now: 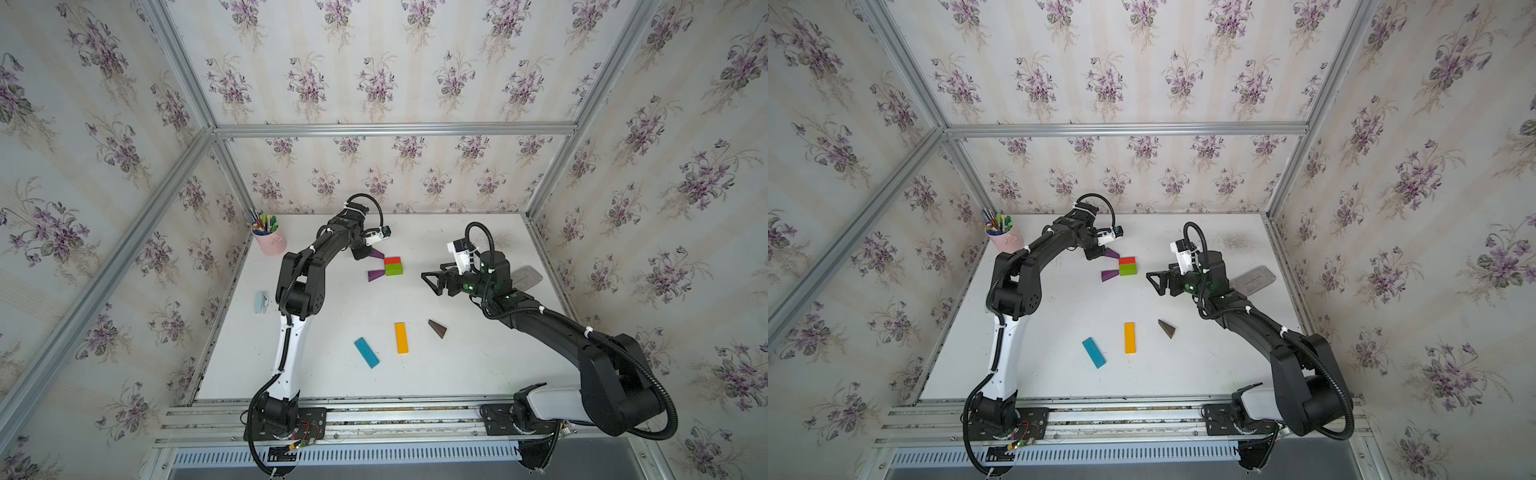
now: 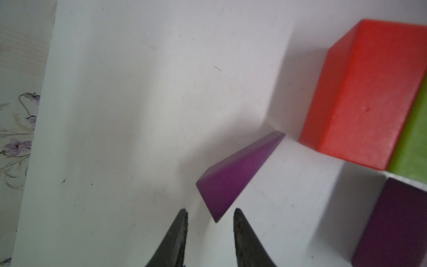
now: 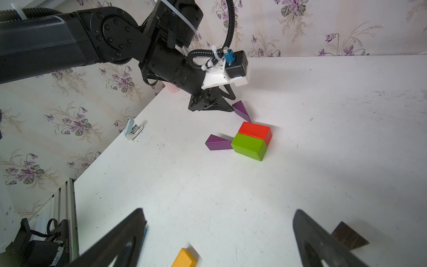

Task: Assemble a small pinwheel with building blocks
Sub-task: Assemble the building block at the center of the board.

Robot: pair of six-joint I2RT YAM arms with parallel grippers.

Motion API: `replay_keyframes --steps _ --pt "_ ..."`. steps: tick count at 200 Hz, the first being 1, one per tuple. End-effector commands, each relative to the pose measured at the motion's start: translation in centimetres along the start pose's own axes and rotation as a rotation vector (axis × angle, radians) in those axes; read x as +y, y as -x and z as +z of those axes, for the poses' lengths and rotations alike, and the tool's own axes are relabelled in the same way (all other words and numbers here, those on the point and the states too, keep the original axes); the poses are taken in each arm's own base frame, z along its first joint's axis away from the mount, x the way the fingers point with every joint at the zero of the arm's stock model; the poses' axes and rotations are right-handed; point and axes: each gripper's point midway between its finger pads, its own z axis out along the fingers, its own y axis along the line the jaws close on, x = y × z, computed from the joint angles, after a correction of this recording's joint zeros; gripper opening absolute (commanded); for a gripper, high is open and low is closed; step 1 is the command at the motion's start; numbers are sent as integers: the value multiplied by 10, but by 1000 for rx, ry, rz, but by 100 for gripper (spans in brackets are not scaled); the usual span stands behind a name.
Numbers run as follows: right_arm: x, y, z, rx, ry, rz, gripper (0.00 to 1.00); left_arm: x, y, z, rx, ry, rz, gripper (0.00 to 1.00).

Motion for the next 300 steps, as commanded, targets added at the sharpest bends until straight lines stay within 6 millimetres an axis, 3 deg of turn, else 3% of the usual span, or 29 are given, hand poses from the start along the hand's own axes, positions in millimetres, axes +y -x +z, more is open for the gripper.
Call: replay_keyframes --steps 1,89,140,196,238,300 --pt "1 4 0 -13 3 -13 100 2 -2 2 10 9 13 35" --pt "0 4 0 -10 2 -13 100 14 4 3 0 37 12 36" --pt "0 4 1 -11 2 -15 100 3 2 -3 -18 1 19 36" --pt "-1 3 1 -11 0 -13 100 32 5 -15 -44 62 -28 36" --pt "-1 3 2 -8 2 -10 100 52 3 -4 -10 128 -67 36" --pt "-2 2 2 -5 -4 -10 100 53 7 10 -35 112 -78 37"
